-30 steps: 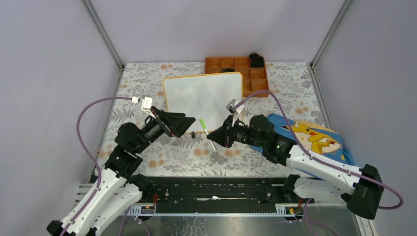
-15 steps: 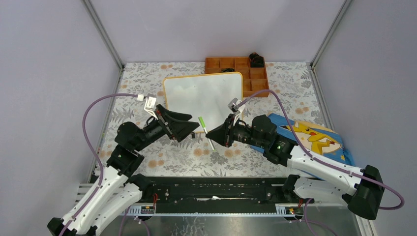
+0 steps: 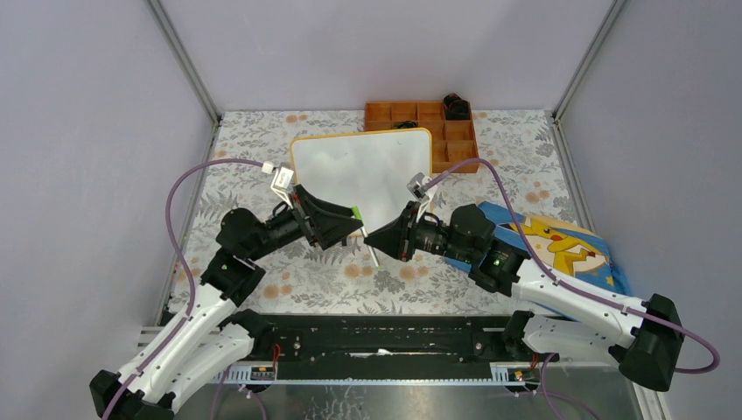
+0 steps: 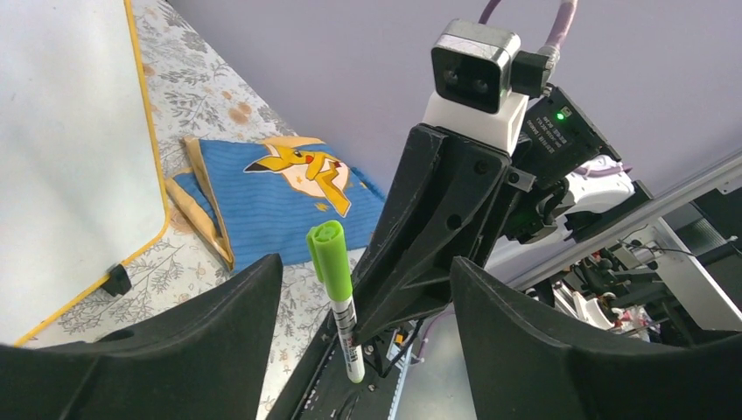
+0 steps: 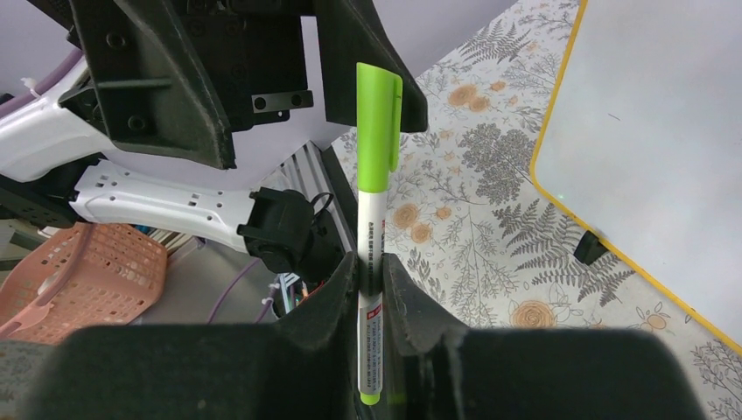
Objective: Write a sentence on the whiteboard
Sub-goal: Open the whiteboard marker at the center of the board.
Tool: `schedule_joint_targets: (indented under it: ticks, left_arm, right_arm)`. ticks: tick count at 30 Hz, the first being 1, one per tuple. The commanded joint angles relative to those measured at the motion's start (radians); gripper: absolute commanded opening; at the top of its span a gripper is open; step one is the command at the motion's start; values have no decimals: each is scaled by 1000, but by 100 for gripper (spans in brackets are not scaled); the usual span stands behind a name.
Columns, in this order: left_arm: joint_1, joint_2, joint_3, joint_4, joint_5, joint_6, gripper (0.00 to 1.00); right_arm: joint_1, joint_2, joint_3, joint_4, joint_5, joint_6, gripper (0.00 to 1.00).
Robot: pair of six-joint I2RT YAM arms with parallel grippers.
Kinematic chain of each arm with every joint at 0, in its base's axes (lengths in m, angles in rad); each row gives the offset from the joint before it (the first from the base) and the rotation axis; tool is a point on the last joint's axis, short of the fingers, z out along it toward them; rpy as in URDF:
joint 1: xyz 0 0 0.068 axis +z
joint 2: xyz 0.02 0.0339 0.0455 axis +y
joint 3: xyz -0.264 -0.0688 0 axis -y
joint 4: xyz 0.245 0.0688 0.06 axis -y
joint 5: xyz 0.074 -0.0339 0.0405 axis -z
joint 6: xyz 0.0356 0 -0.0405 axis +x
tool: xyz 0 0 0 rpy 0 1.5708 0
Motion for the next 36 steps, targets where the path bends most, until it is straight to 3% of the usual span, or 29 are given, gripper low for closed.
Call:
schedule_joint_targets:
  ticks: [1, 10, 19, 29, 32, 33, 36]
  left_arm:
    - [-6, -4, -7, 75, 42, -16, 74]
    - [-6, 19, -10, 86, 38, -27, 57]
    - [-6, 35, -15, 98, 27, -39, 51]
    - [-6, 26, -29, 104, 27, -40, 23]
    - [-6, 18, -36, 105, 28, -42, 10]
    - [-6, 15, -36, 104, 29, -43, 5]
    - [-6, 4, -39, 104, 28, -47, 0]
  right_arm:
    - [12, -11, 41, 80, -24, 23, 0]
    - [13, -2, 48, 90, -35, 38, 0]
    - [18, 6, 54, 84, -50, 38, 0]
    - [21, 11, 51, 91, -52, 49, 0]
    - [21, 11, 50, 105, -55, 73, 0]
    - [21, 10, 49, 116, -59, 91, 2]
    - [21, 13, 37, 163, -62, 159, 36]
